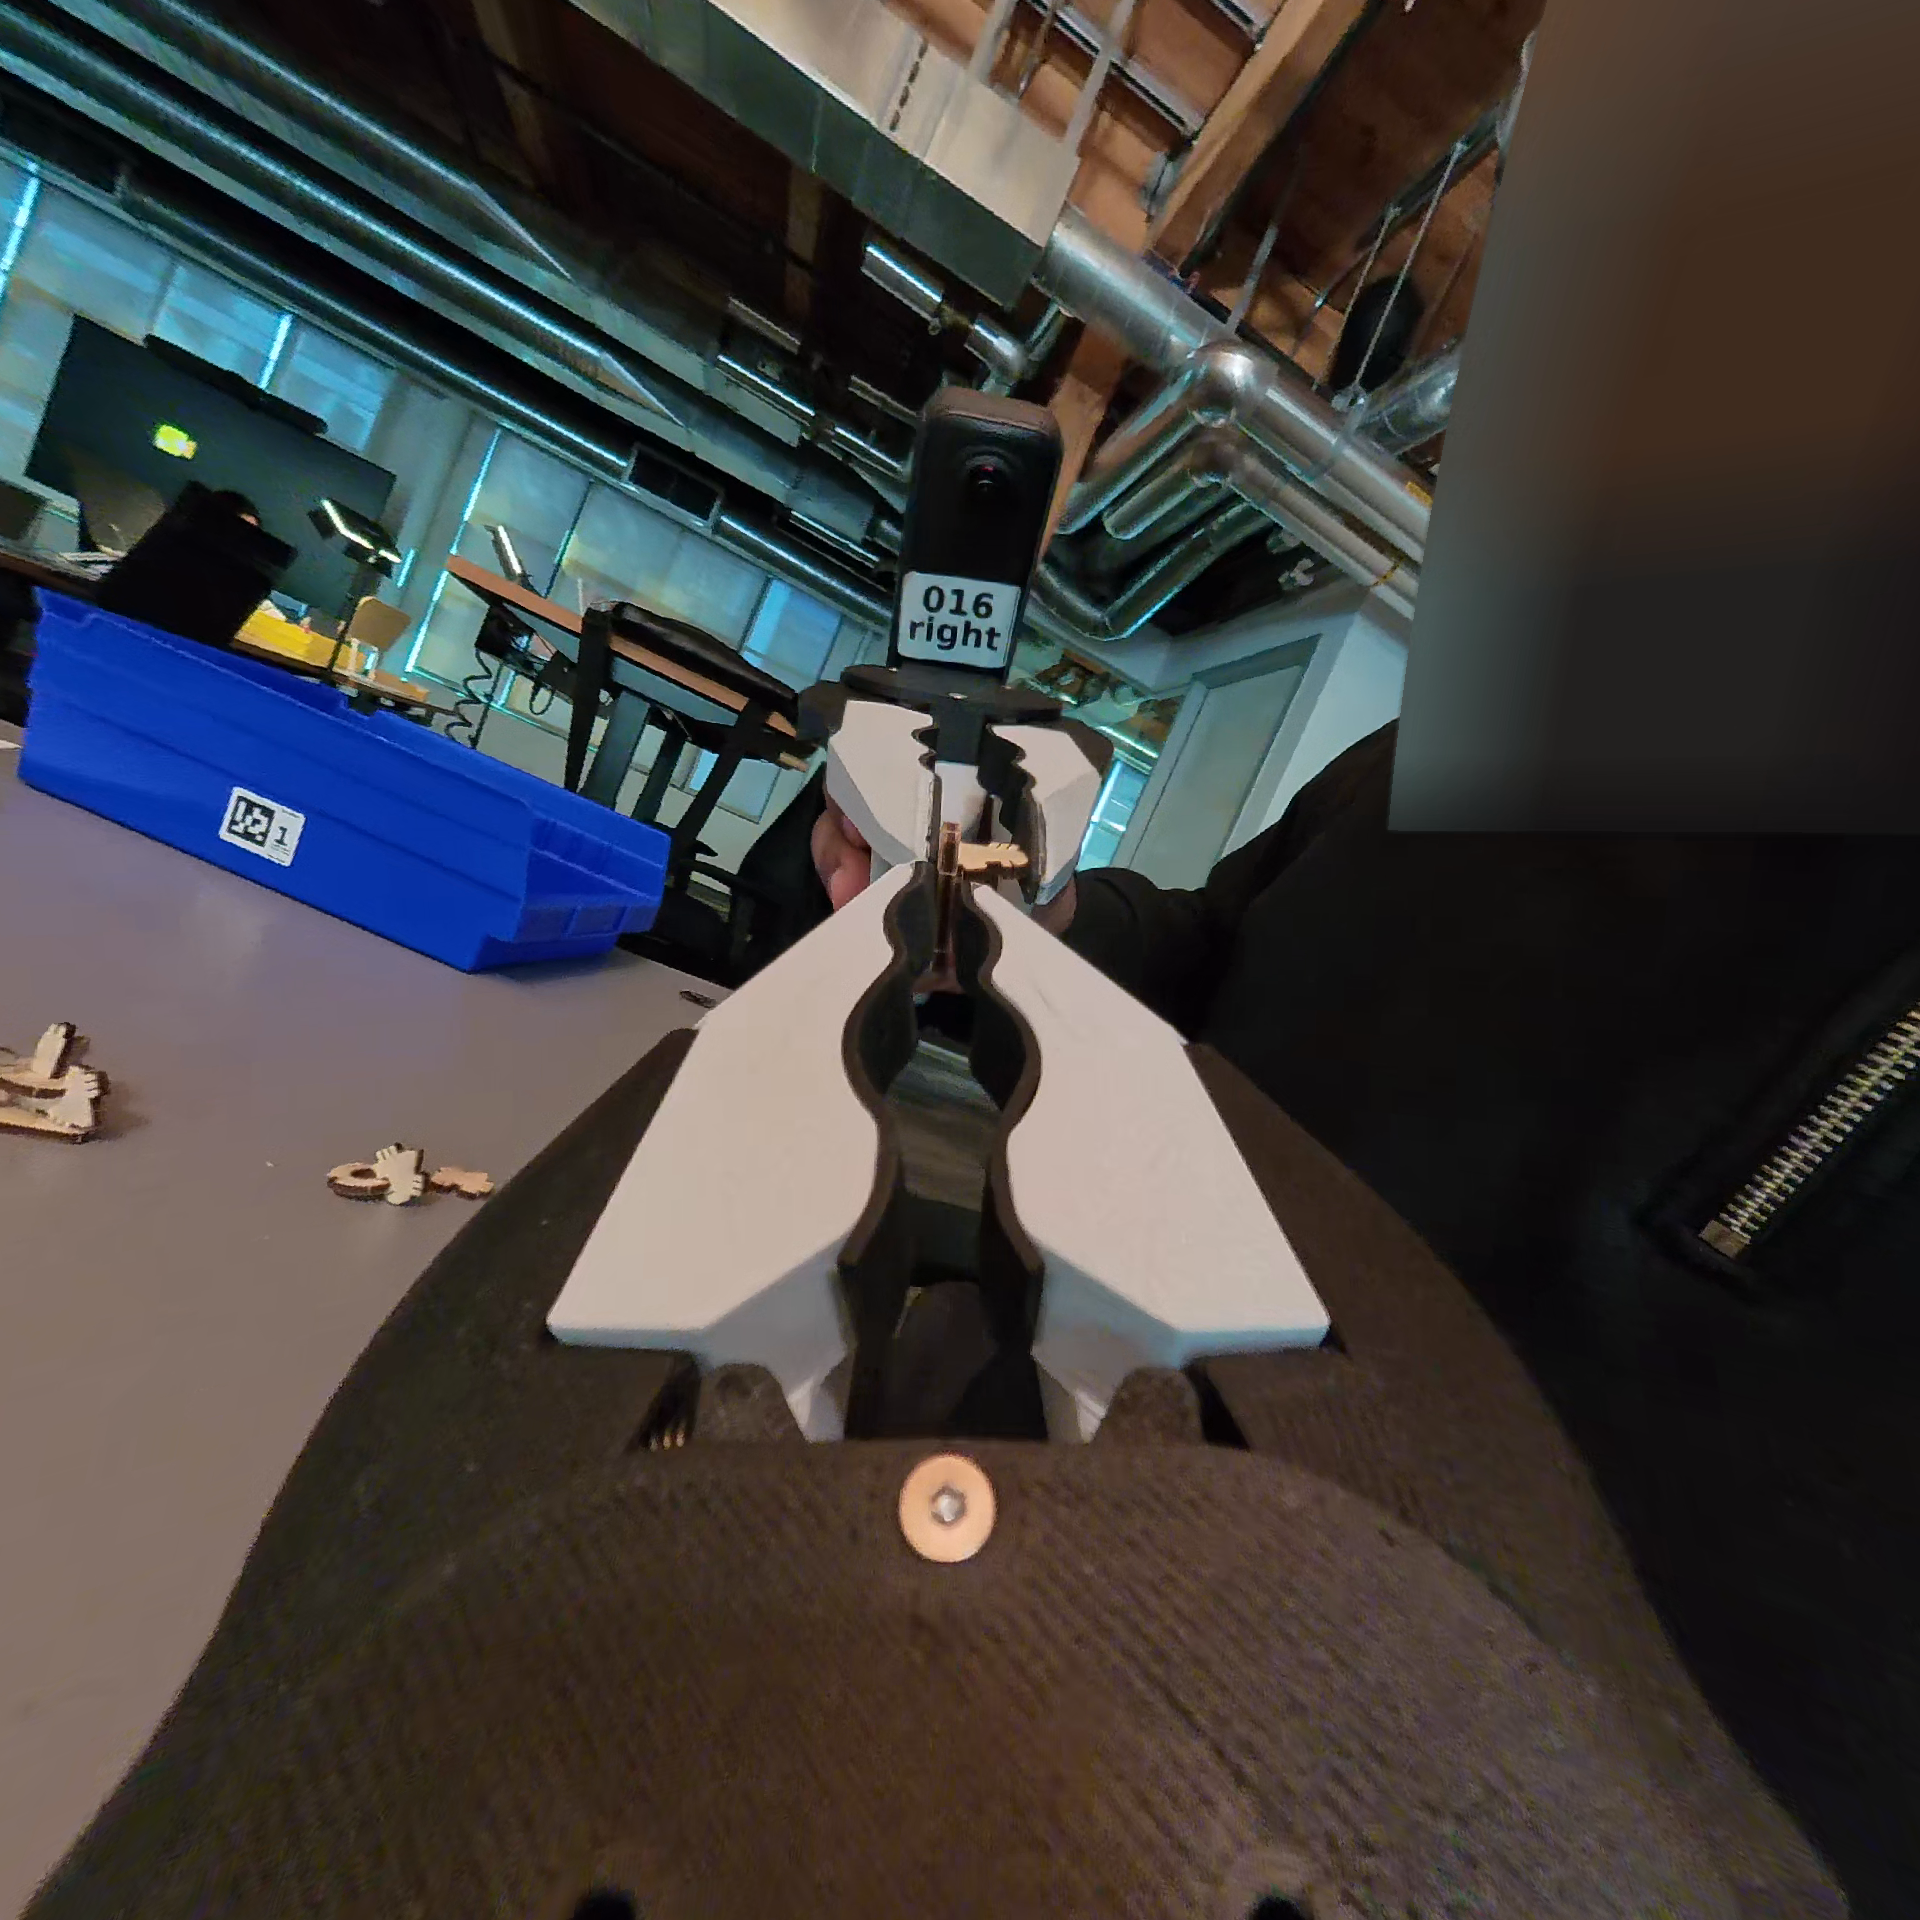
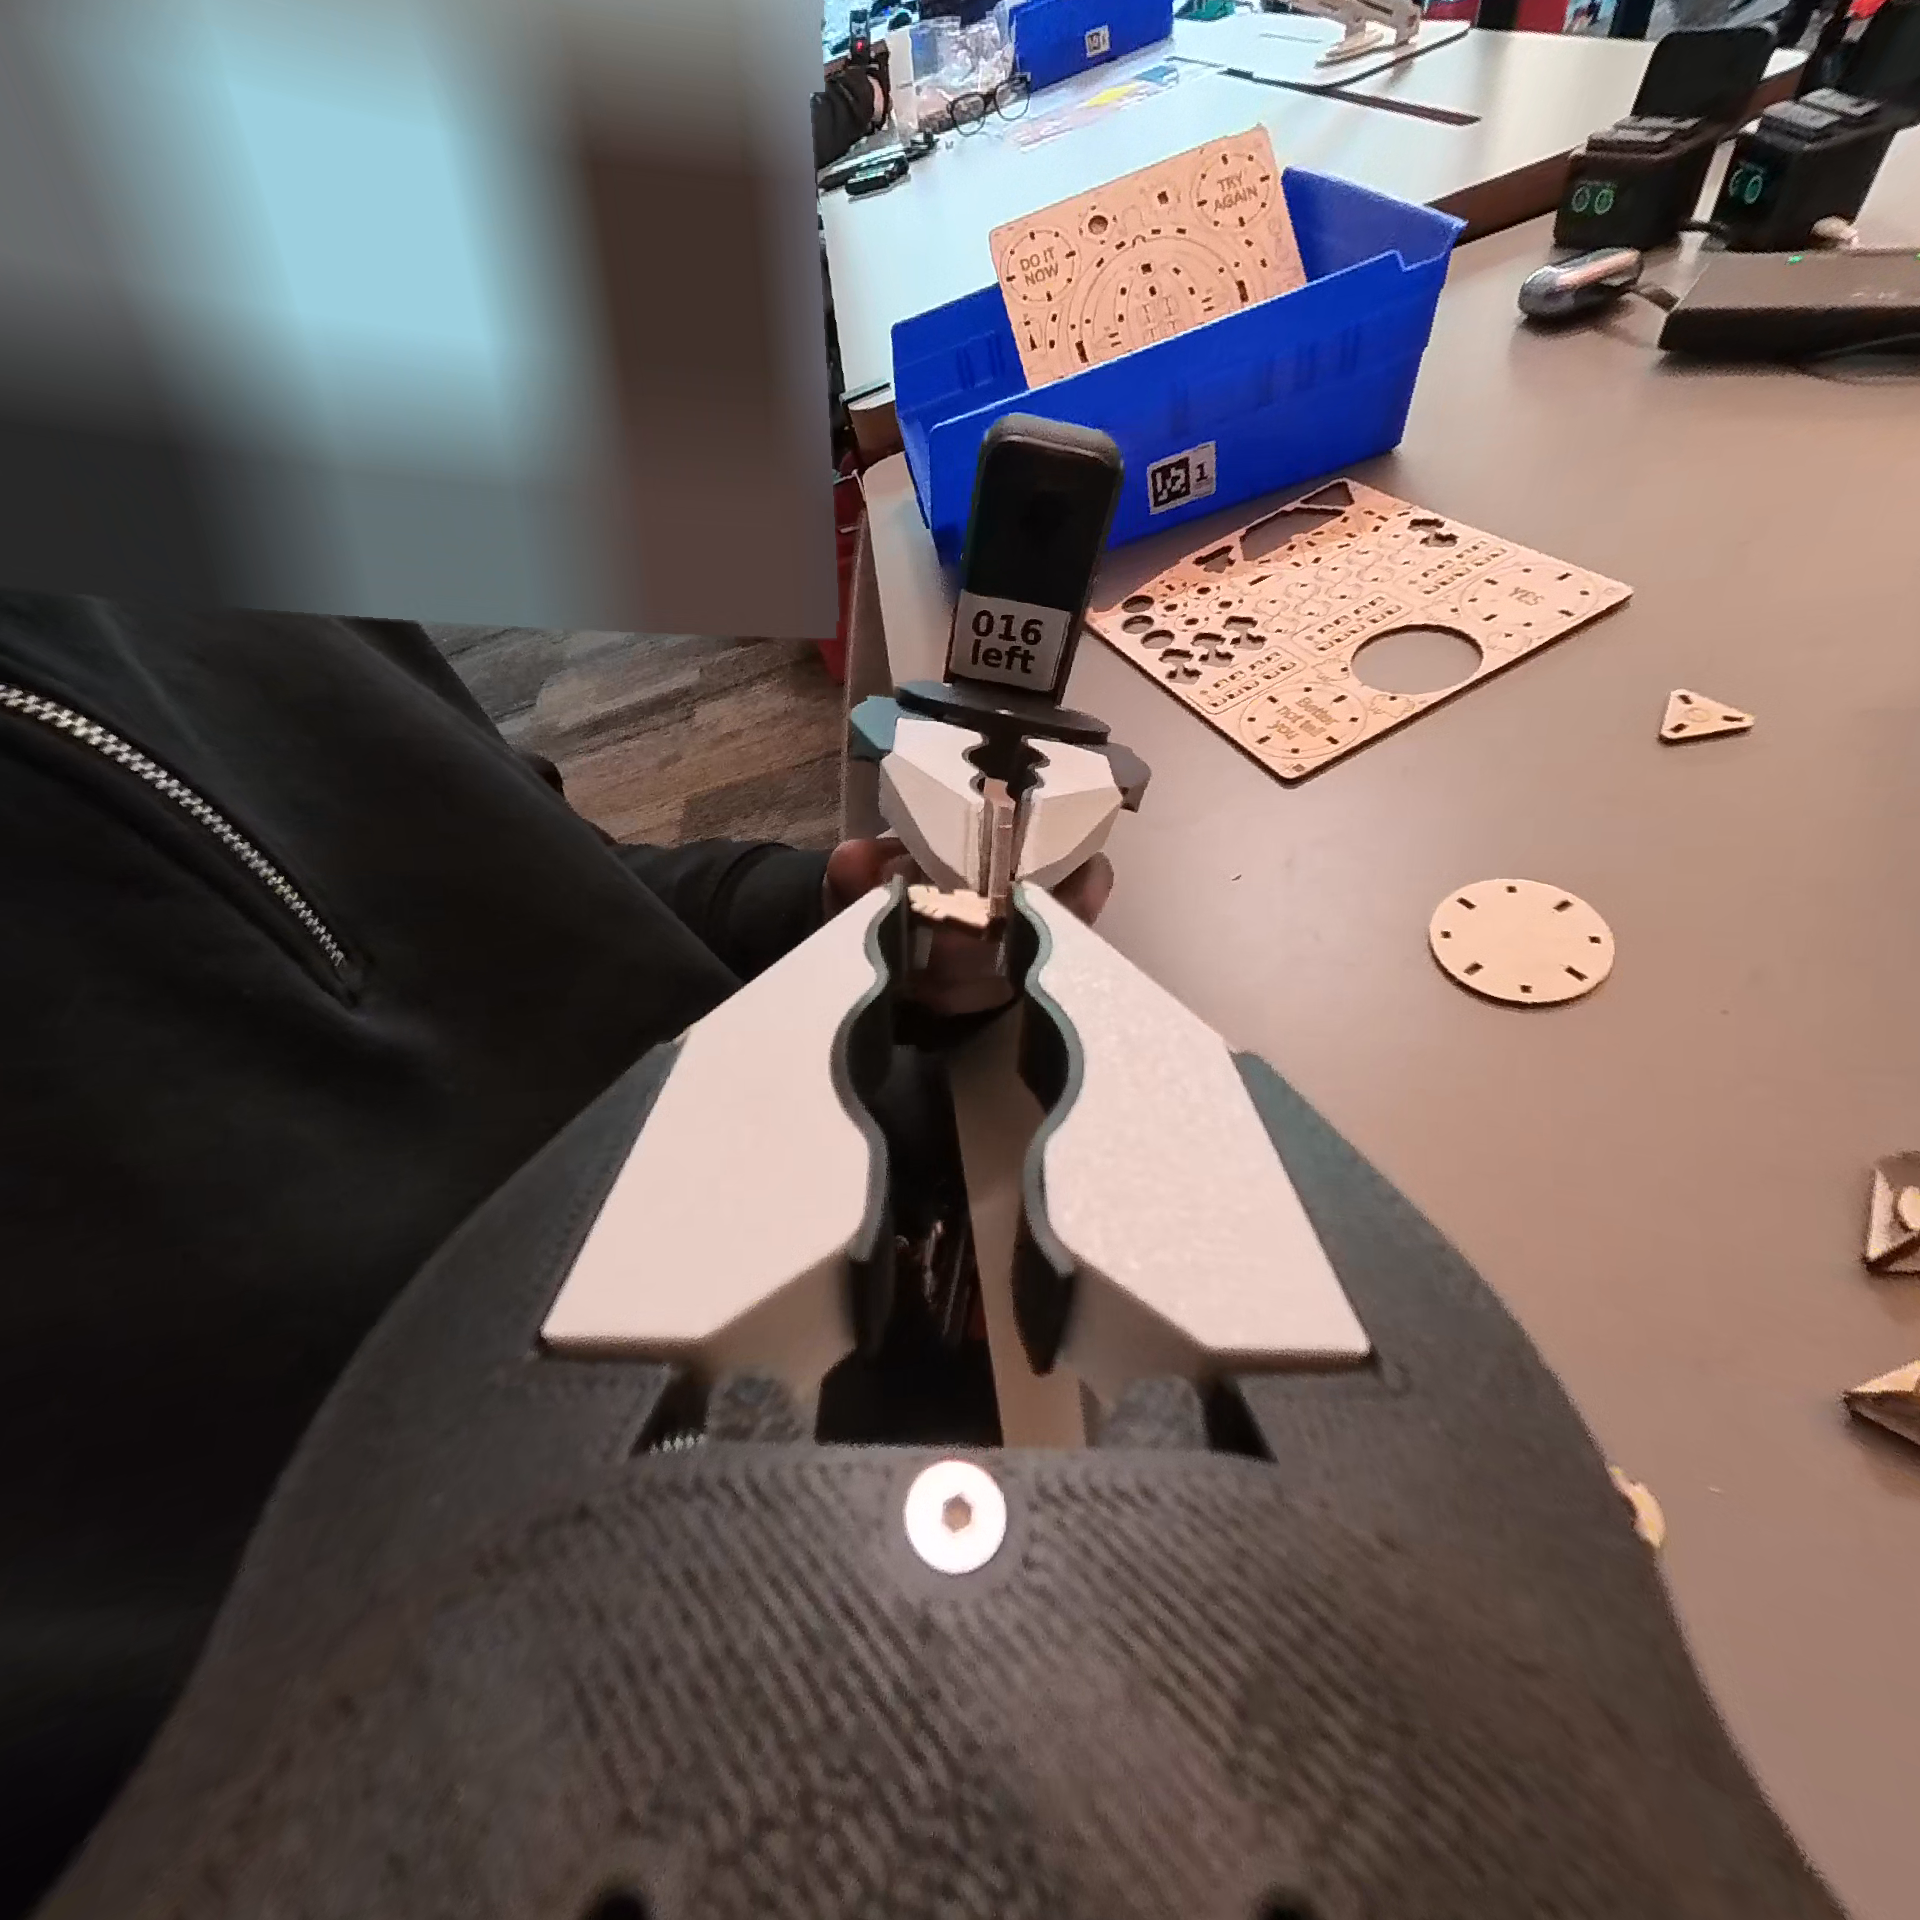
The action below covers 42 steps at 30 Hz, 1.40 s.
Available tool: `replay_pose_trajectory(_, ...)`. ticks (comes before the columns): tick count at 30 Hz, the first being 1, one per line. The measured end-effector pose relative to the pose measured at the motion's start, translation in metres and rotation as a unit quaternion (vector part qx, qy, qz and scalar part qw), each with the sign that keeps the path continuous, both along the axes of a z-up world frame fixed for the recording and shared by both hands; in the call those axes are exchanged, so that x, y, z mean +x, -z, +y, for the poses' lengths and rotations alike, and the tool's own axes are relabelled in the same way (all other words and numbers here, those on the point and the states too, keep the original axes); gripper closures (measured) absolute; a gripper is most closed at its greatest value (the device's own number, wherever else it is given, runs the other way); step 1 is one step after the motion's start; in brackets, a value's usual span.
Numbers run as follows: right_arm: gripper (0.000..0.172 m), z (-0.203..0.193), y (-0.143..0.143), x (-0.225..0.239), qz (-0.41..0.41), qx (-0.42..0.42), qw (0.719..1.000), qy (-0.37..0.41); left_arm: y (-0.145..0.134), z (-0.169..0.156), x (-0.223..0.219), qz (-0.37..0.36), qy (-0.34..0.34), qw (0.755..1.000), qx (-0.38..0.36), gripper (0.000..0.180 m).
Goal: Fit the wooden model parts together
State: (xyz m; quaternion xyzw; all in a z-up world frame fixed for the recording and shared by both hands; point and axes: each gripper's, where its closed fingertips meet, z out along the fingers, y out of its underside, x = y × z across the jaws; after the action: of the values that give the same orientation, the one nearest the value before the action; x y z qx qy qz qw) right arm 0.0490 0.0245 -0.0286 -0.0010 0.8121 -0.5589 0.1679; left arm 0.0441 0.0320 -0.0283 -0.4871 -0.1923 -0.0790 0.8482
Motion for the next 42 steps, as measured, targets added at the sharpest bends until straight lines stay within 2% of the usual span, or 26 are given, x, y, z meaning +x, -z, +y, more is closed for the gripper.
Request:
replay_pose_trajectory(21,0.155,0.004,0.013,-0.010,-0.006,0.039,0.998,0.038,0.011,0.005,-0.010,-0.002,-0.090,0.994,-0.068,0.178)
replay_pose_trajectory(27,0.155,0.007,0.028,-0.011,0.034,0.076,0.996,0.042,0.013,0.009,-0.011,0.002,-0.101,0.991,-0.085,0.179)
replay_pose_trajectory(29,0.155,0.006,0.049,-0.015,0.079,0.111,0.989,0.057,0.009,0.025,0.001,0.022,-0.059,0.995,-0.080,0.180)
replay_pose_trajectory(30,0.156,0.007,0.056,-0.022,0.104,0.119,0.985,0.072,0.010,0.041,0.009,0.036,-0.039,0.994,-0.100,0.180)
replay_pose_trajectory(31,0.156,0.007,0.054,-0.026,0.103,0.105,0.986,0.078,0.014,0.056,0.014,0.055,-0.037,0.988,-0.136,0.180)
replay_pose_trajectory(32,0.156,0.009,0.050,-0.030,0.092,0.099,0.987,0.085,0.012,0.060,0.017,0.063,-0.042,0.987,-0.141,0.180)
replay_pose_trajectory(35,0.155,0.022,0.061,-0.039,0.134,0.142,0.977,0.090,-0.002,0.035,0.007,0.037,-0.061,0.994,-0.077,0.180)
replay_pose_trajectory(38,0.155,0.029,0.069,-0.045,0.134,0.157,0.973,0.103,0.007,0.010,-0.014,-0.013,-0.090,0.994,-0.062,0.180)
replay_pose_trajectory(42,0.155,0.027,0.071,-0.049,0.057,0.141,0.983,0.107,0.014,-0.019,-0.035,-0.074,-0.125,0.989,-0.033,0.180)
